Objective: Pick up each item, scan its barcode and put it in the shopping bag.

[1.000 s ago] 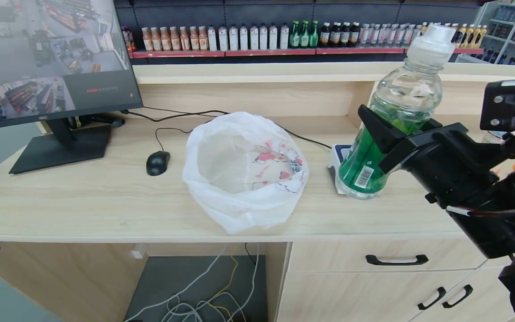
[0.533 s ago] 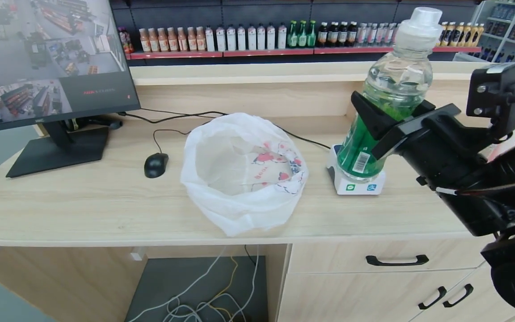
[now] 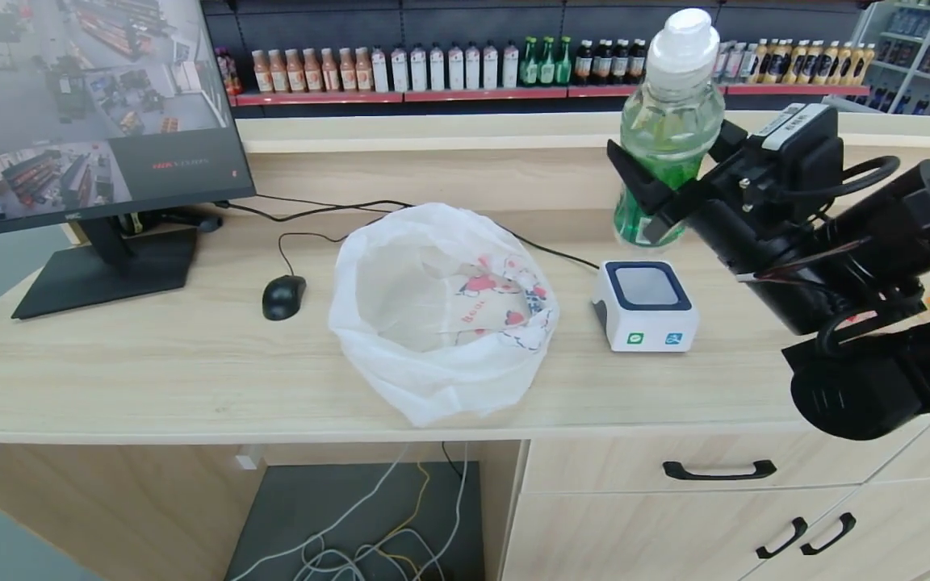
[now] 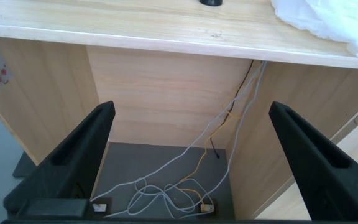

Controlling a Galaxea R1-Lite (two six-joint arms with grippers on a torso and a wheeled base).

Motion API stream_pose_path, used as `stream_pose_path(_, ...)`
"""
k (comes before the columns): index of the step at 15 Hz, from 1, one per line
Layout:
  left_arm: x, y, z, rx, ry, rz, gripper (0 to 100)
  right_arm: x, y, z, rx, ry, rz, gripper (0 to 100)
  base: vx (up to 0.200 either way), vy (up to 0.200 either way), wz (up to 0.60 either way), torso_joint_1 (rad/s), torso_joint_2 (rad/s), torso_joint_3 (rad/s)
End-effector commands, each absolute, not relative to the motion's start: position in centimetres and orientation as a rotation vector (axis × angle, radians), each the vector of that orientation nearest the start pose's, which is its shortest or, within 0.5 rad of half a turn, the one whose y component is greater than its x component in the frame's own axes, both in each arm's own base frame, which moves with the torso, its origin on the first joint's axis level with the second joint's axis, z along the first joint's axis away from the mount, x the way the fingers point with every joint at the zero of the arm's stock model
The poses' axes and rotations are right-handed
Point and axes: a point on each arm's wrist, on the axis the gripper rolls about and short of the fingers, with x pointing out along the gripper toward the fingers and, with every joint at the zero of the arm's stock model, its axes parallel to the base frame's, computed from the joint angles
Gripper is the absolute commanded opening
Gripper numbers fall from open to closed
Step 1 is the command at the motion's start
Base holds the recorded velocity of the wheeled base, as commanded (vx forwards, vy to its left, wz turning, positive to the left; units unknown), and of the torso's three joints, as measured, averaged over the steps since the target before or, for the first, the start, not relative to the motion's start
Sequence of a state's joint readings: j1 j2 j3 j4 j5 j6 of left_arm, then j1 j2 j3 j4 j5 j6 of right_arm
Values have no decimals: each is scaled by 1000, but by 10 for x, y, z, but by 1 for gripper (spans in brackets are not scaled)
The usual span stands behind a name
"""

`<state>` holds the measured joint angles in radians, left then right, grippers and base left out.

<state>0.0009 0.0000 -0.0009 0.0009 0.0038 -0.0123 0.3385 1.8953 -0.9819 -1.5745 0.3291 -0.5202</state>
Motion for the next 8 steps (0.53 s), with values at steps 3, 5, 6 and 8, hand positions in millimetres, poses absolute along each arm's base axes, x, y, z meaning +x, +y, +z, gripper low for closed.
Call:
stream_pose_path(3, -23, 0, 75, -12, 1, 6, 100, 348, 121, 251, -552, -874, 464, 0, 0, 0, 0, 0, 0, 0)
stream_pose_path(5, -23, 0, 75, -12, 2, 5, 100, 345, 122, 238, -642, -864, 489, 0, 0, 0, 0, 0, 0, 0)
stream_pose_path(6, -23, 0, 75, -12, 0, 6, 100, 343, 121, 228, -676, -841, 514, 0, 0, 0, 0, 0, 0, 0)
stream_pose_path(8, -23, 0, 75, -12, 2, 5, 100, 339, 119, 219, -749, -857, 594, 0, 0, 0, 0, 0, 0, 0)
